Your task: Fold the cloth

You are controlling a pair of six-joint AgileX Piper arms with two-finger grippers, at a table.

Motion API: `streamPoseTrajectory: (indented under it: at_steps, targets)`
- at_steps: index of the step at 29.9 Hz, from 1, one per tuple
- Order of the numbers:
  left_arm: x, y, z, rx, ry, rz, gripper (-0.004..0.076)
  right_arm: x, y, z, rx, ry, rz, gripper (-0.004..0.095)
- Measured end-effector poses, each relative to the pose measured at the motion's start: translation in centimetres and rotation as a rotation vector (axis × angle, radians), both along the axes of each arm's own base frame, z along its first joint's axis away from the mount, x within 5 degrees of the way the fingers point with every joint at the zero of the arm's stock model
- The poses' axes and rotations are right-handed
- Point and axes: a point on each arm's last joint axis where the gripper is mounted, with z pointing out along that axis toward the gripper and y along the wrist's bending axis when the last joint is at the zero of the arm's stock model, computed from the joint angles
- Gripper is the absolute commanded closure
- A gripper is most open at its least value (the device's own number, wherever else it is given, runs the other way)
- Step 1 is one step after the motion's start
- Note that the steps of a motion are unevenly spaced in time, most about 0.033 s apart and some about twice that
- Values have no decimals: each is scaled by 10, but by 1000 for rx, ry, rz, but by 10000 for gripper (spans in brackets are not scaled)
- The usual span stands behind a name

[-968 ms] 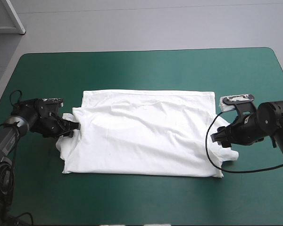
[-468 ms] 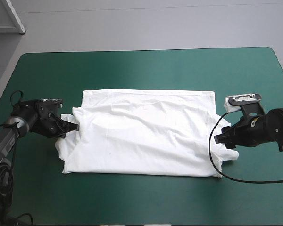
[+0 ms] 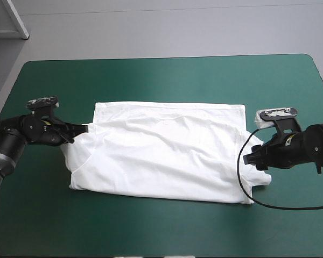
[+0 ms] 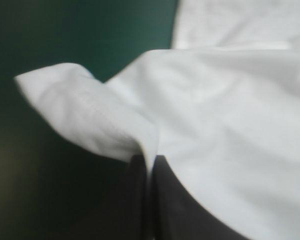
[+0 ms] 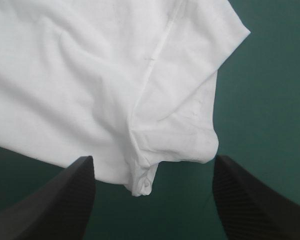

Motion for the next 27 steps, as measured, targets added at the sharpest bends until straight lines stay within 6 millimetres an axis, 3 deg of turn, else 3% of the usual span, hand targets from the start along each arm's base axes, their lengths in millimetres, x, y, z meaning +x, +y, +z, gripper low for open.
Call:
streamPoseTrajectory:
  at_steps: [6, 10, 12, 15, 17, 20, 22, 27]
  targets:
    - [-4, -63, -1, -104, -62, -299, 732, 0, 0, 0, 5, -5, 0, 306]
    - [-6, -93, -24, -94, -8, -406, 724, 1, 0, 1, 5, -12, -1, 306]
    - [-4, -103, -40, -66, 40, -446, 677, 1, 0, 1, 3, -20, -2, 306]
    - [1, -108, -59, -43, 98, -467, 519, 2, 0, 1, -3, -25, -3, 305]
    - [3, -109, -65, -35, 116, -472, 358, 2, -1, 1, -11, -27, -11, 305]
    - [3, -110, -67, -33, 134, -477, 181, 3, -5, 1, -38, -30, -44, 305]
    - [2, -110, -66, -34, 150, -487, 149, 4, -7, 1, -59, -39, -68, 305]
    - [5, -109, -51, 5, 185, -512, 157, 9, -12, -4, -115, -38, -92, 305]
